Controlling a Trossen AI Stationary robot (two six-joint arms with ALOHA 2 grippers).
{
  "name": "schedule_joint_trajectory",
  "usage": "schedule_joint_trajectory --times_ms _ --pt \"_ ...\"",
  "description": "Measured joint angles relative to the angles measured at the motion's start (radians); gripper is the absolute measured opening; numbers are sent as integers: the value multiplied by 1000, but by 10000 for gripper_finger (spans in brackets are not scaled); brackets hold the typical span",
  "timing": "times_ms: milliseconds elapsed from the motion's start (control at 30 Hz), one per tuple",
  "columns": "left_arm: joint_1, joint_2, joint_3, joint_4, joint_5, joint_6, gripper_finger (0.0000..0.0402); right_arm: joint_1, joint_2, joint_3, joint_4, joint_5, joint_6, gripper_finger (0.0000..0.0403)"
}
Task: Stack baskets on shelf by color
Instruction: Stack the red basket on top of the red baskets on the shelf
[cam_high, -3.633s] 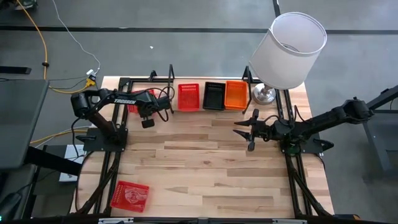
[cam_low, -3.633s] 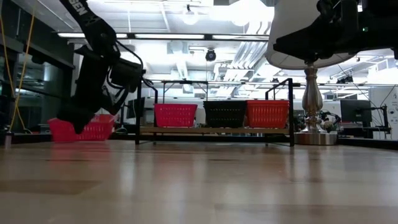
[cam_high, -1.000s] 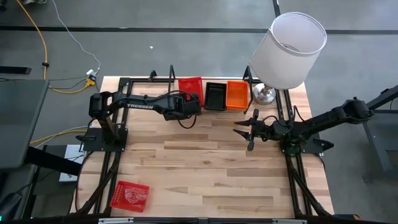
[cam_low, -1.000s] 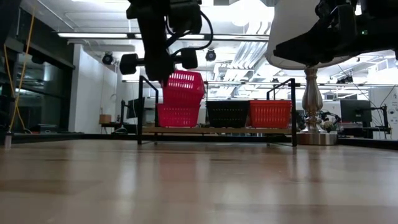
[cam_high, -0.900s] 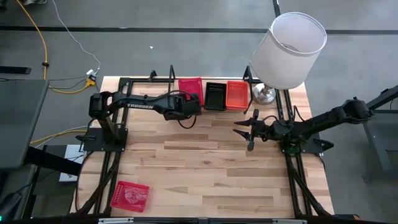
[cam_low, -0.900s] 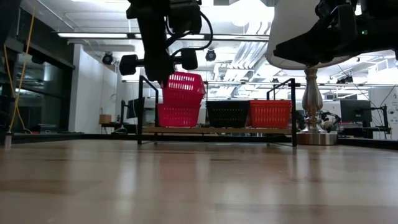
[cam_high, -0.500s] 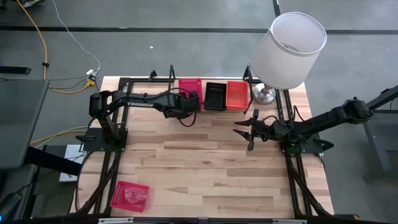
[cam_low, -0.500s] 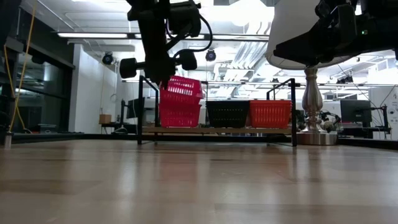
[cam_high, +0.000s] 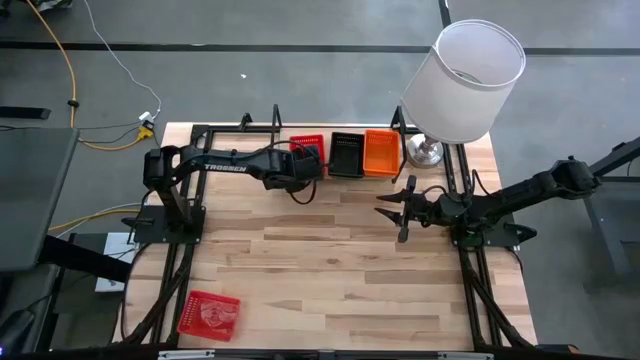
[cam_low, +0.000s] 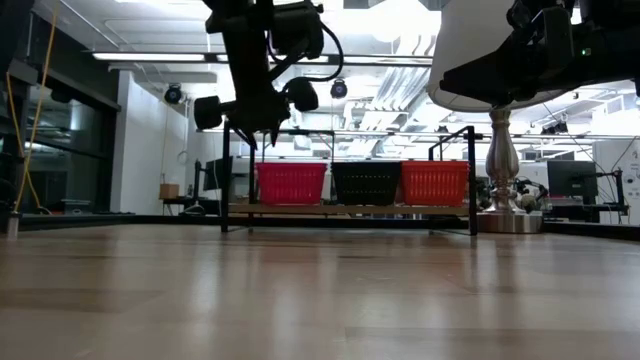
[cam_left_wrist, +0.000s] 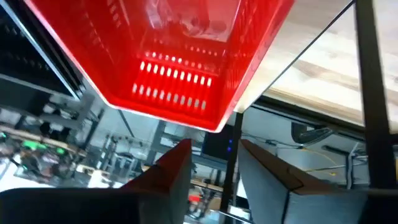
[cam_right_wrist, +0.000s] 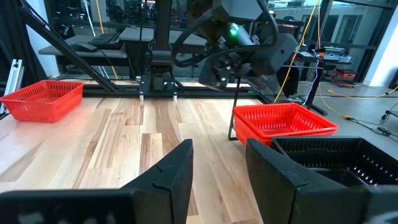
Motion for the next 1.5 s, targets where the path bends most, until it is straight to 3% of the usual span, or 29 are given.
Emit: schedule_joint_trajectory --times_ms 233,367,467,567,767,833,900,1000,1233,1433,1500 --pt "3 0 0 5 -101 -135 158 0 0 0 0 0 0 135" --pt "-18 0 9 95 -244 -313 160 0 0 0 0 0 0 135" --pt "-37 0 82 84 -237 -500 156 0 0 0 4 0 -5 135" --pt "-60 0 212 -45 -46 -776 151 0 0 0 3 0 -8 135" --pt "-56 -2 436 -169 790 -1240 140 0 0 0 3 0 -37 135" --pt "-55 -8 449 -149 1018 -1312 134 0 0 0 3 0 -49 135" --pt "-69 -18 436 -121 1174 -1341 128 0 0 0 4 0 -58 135" --pt "-107 -29 371 -37 1273 -1353 118 0 0 0 8 0 -61 135" --pt "-159 -123 122 149 1274 -1388 91 0 0 0 11 0 -79 135" --pt "-218 -359 -148 258 1274 -1505 75 0 -2 0 27 0 -87 135" --pt "-266 -452 -246 361 1260 -1555 73 0 -2 0 27 0 -87 135"
